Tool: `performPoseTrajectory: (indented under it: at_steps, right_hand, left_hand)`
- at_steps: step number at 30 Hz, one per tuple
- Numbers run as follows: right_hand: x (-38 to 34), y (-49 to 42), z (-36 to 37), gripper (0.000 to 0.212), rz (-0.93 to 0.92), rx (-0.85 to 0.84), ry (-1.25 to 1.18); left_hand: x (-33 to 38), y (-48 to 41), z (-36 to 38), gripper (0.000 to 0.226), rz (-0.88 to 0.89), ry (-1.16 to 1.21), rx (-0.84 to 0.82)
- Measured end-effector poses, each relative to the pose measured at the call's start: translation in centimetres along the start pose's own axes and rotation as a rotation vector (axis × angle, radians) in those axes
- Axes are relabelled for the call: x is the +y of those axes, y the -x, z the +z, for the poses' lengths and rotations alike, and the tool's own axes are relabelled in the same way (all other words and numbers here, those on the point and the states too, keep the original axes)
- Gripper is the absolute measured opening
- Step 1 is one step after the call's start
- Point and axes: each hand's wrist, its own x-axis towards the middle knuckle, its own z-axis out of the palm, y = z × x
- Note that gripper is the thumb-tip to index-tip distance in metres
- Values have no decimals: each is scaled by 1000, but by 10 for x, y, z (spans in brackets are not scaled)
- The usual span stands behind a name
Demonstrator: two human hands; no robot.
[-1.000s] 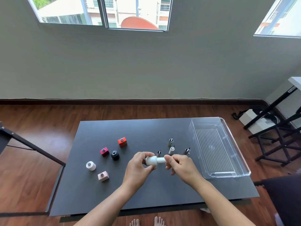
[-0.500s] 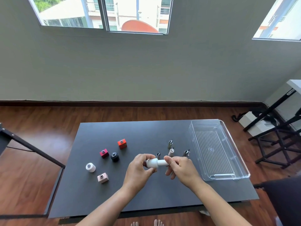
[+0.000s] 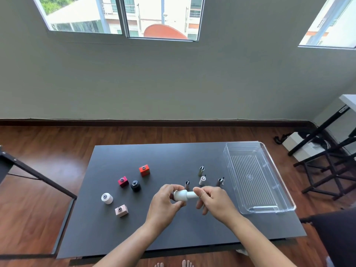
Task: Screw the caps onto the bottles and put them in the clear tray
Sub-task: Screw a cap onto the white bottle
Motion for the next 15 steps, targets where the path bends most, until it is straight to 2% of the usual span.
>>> performPoseTrajectory:
  at_steps: [1, 2, 4, 8, 12, 15]
  right_hand:
    - [1, 1, 0, 19, -5, 2, -4]
    - [2, 0, 1, 19, -16, 5, 4]
    - [6, 1, 4, 34, -39, 20, 71]
    - [5, 1, 8, 8, -24, 20, 65]
    - [9, 0, 10, 22, 64, -88, 92]
    - [15, 4, 12, 37, 30, -123, 198]
  left_hand:
    - [-1, 0, 0, 36, 2, -4, -1]
    - [-2, 0, 0, 36, 4, -8, -1]
    - [-3, 1, 0, 36, 9, -18, -3]
    - [-4, 2, 1, 37, 18, -35, -6]
    - [-9, 8, 0, 37, 14, -99, -43]
    - [-13, 15, 0, 36, -10, -119, -76]
